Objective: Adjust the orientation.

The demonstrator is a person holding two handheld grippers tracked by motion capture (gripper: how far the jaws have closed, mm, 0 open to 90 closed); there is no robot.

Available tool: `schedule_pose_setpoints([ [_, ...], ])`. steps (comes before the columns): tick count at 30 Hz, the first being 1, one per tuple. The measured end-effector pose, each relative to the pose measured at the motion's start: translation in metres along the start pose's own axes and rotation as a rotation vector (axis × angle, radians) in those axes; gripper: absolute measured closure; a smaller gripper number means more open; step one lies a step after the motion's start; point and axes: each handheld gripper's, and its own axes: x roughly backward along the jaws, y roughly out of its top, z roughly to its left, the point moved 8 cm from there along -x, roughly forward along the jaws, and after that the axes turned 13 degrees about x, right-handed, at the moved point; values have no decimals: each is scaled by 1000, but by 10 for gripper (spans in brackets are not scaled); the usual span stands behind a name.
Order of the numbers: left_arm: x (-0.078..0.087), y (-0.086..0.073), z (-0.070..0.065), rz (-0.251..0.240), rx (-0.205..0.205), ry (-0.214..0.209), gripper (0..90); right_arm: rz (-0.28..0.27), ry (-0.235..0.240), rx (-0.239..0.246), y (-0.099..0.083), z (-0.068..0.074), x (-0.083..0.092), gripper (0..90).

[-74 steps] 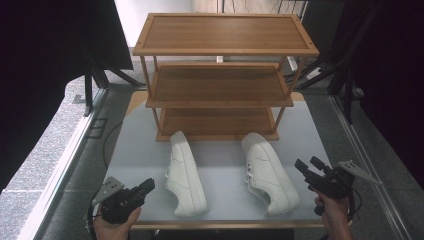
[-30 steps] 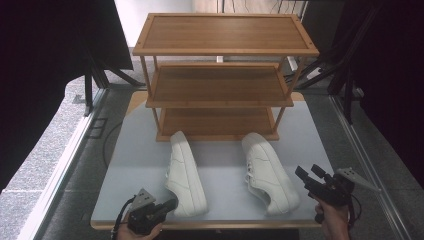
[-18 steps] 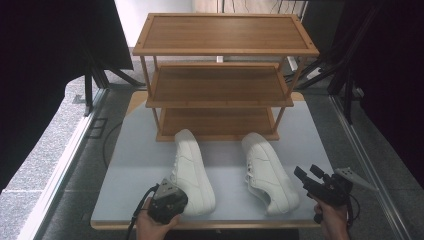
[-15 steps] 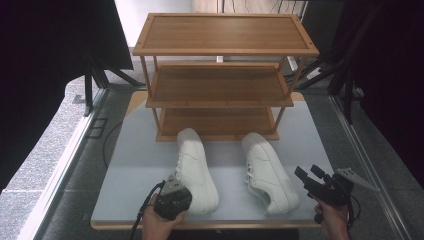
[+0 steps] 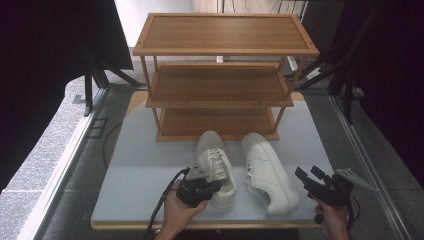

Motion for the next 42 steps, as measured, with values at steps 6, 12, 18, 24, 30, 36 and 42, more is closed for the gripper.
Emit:
schedule_pose_setpoints([
  [6, -13, 2, -8, 39, -35, 19, 856, 8, -4, -7, -2, 0, -1, 265],
  [12, -19, -7, 11, 63, 35, 45, 860, 16, -7, -10, -4, -1, -1, 266],
  [18, -17, -10, 15, 36, 41, 35, 888, 36, -19, -19, -8, -3, -4, 267],
  [24, -6, -14, 23, 49, 41, 45, 898, 37, -25, -21, -8, -4, -2, 268],
  [30, 16, -21, 42, 31, 38, 103, 899, 36, -25, -22, -9, -6, -1, 268],
  [36, 40, -24, 67, 0, 96, 116, 898, 36, -22, -10, -7, -4, -1, 268],
  [42, 61, -22, 87, -35, 116, 171, 889, 38, -28, -2, -7, -4, -1, 268],
])
